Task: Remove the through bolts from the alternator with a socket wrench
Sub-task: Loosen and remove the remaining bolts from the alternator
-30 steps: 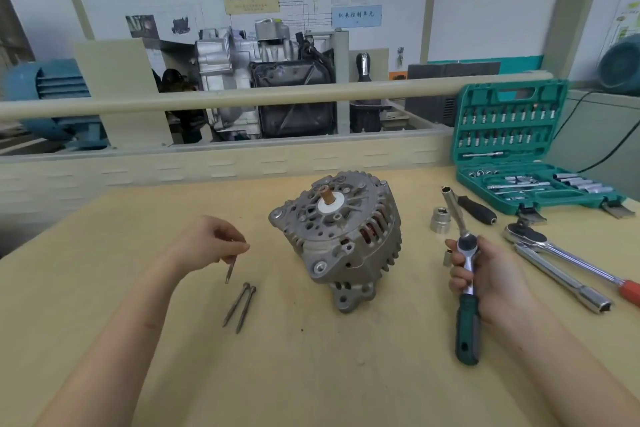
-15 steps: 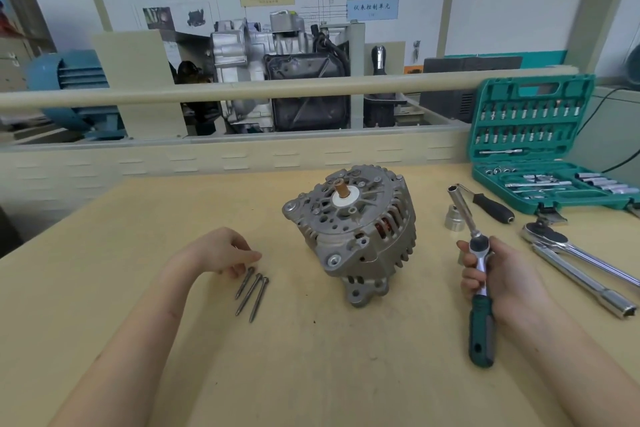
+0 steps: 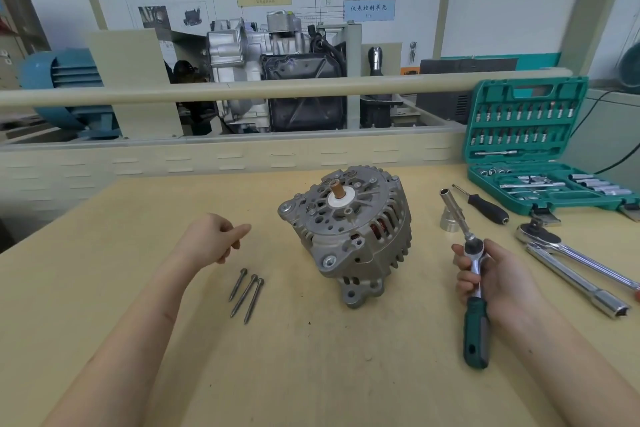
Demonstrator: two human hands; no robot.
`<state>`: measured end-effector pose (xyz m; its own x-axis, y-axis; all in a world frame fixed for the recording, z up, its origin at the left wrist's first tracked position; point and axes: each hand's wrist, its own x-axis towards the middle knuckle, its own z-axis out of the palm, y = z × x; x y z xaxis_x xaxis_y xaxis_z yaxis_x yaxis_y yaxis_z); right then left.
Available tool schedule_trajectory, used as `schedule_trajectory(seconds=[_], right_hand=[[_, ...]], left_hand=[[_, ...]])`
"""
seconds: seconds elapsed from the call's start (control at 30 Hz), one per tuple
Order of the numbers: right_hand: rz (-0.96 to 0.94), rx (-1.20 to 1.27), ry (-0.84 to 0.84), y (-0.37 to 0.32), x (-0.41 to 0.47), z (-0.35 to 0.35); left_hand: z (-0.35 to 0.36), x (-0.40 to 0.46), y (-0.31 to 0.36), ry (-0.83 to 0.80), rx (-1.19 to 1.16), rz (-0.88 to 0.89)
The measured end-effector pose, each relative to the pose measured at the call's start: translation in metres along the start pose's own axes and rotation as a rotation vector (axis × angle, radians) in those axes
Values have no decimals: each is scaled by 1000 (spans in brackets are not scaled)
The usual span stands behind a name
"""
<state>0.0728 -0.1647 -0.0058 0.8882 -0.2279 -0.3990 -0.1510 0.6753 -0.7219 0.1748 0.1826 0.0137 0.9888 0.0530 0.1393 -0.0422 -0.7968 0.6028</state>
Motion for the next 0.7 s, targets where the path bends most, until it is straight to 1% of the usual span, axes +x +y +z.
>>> schedule_trajectory(seconds=[0.1,0.23,0.33,0.37,0.43,0.5,0.6,0.63,0.7], right_hand=[[9,3,8,-1,0,0],[18,-7,18,0,0,1],[25,-2,20,0,-1,1],[27,-3,22,0,-1,1],[29,-6,20,-1,-2,1],[28,3,12,-1,-2,1],[14,47,-6,-1,-3,3],[9,63,-12,-1,-3,3],[-4,102,-28,-2,-3,3]], left_hand=[[1,3,1,122,-58,45],[2,-1,10,146,-235,108],[1,-16,38,296,-364,172],[2,-24,51,312,-384,202],[6,-45,80,273,-378,300],[15,-68,110,229,-284,452],[38,-85,151,253,55,641],[48,-87,163,270,196,671],[65,-86,183,277,456,657]])
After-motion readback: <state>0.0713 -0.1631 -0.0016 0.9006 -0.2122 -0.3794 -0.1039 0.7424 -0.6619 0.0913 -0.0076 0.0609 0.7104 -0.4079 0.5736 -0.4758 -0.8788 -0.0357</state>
